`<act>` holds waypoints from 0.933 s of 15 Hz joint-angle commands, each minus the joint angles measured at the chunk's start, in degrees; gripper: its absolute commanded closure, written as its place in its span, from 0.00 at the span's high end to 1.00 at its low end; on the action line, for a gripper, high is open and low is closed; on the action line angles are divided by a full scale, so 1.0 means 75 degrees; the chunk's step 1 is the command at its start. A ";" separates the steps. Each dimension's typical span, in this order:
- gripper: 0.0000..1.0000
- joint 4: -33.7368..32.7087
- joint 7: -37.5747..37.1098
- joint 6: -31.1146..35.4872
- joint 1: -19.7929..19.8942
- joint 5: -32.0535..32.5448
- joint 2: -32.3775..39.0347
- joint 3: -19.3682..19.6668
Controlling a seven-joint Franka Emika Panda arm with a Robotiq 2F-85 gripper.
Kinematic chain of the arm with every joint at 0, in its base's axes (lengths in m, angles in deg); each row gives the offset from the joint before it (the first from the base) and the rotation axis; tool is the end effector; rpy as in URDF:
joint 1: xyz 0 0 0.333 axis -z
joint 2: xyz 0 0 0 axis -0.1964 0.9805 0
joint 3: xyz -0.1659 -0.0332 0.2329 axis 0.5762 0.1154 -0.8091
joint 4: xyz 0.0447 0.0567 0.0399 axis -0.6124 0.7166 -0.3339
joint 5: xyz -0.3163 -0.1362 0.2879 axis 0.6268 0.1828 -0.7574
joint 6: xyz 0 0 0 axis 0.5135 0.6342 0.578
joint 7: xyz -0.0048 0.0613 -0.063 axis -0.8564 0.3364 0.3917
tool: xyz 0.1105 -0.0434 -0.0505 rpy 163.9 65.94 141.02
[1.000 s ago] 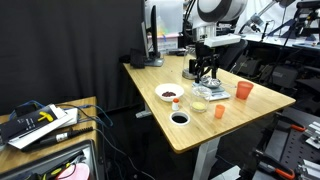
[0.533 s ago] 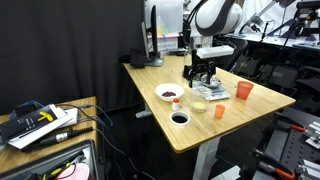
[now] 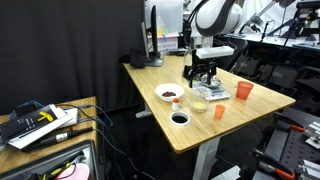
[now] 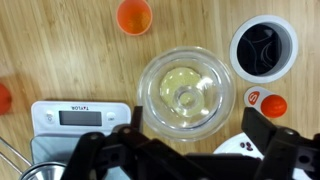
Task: Remove the lid from the jar and put it on the table
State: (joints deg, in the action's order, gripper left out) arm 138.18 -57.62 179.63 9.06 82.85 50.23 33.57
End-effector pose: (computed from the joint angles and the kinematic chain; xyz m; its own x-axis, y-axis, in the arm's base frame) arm 0.5333 0.0326 0.1298 0.8934 -0.4320 -0.1235 -0.4340 -0.9008 0.0111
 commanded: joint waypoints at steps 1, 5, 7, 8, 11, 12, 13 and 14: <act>1.00 0.0115 -0.0072 0.0063 -0.0142 -0.0124 -0.0017 0.0089; 1.00 0.0147 -0.0047 0.0037 -0.0175 -0.0154 0.0027 0.0071; 1.00 0.0172 -0.0022 0.0021 -0.0178 -0.0174 0.0024 0.0064; 1.00 0.0172 -0.0028 0.0015 -0.0183 -0.0169 0.0039 0.0068; 1.00 0.0173 -0.0040 0.0006 -0.0188 -0.0165 0.0070 0.0076; 1.00 0.0166 -0.0041 -0.0002 -0.0189 -0.0164 0.0093 0.0077; 1.00 0.0162 -0.0035 -0.0012 -0.0188 -0.0169 0.0110 0.0075; 1.00 0.0160 -0.0039 -0.0013 -0.0193 -0.0161 0.0133 0.0077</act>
State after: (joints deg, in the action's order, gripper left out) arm 139.48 -57.90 179.58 8.26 82.76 50.75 33.57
